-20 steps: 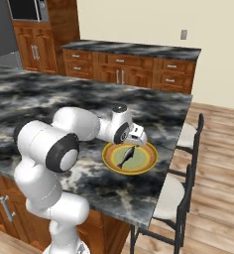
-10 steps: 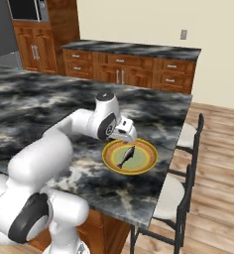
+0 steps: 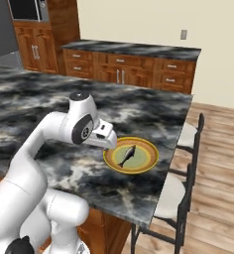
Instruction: Take the cheese, fish, and lemon from the fridge and place them on the plate on the dining counter to create an appetizer plate.
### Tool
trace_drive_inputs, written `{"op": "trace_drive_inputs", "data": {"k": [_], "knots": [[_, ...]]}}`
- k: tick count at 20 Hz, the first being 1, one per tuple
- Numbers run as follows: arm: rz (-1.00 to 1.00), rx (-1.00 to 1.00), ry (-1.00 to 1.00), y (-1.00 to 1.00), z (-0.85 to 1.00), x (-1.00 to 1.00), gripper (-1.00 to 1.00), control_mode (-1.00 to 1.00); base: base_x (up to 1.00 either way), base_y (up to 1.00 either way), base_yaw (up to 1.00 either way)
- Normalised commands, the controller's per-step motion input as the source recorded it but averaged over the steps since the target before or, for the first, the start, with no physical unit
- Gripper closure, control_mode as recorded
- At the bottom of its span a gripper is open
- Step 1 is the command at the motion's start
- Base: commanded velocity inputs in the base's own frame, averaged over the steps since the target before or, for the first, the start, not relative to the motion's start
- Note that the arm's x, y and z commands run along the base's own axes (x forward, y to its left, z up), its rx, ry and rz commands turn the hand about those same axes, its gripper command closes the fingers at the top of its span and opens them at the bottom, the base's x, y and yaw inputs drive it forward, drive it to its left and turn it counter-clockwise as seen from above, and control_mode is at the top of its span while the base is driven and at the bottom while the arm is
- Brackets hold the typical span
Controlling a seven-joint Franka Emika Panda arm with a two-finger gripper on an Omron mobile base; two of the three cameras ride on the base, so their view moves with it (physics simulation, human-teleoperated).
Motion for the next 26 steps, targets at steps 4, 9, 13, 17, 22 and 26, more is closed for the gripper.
{"op": "trace_drive_inputs", "data": {"k": [4,9,13,17,22,26], "knots": [[0.0,0.0,0.0,0.0,0.0,0.0,-1.0,1.0,-0.62,0.91,0.13],[0.0,0.0,0.0,0.0,0.0,0.0,-1.0,1.0,-0.26,1.0,0.71],[0.0,0.0,0.0,0.0,0.0,0.0,-1.0,1.0,-0.02,0.93,0.79],[0.0,0.0,0.0,0.0,0.0,0.0,-1.0,1.0,0.5,0.76,0.65],[0.0,0.0,0.0,0.0,0.0,0.0,-1.0,1.0,1.0,0.67,0.37],[0.0,0.0,0.0,0.0,0.0,0.0,-1.0,1.0,1.0,0.8,0.11]]}}
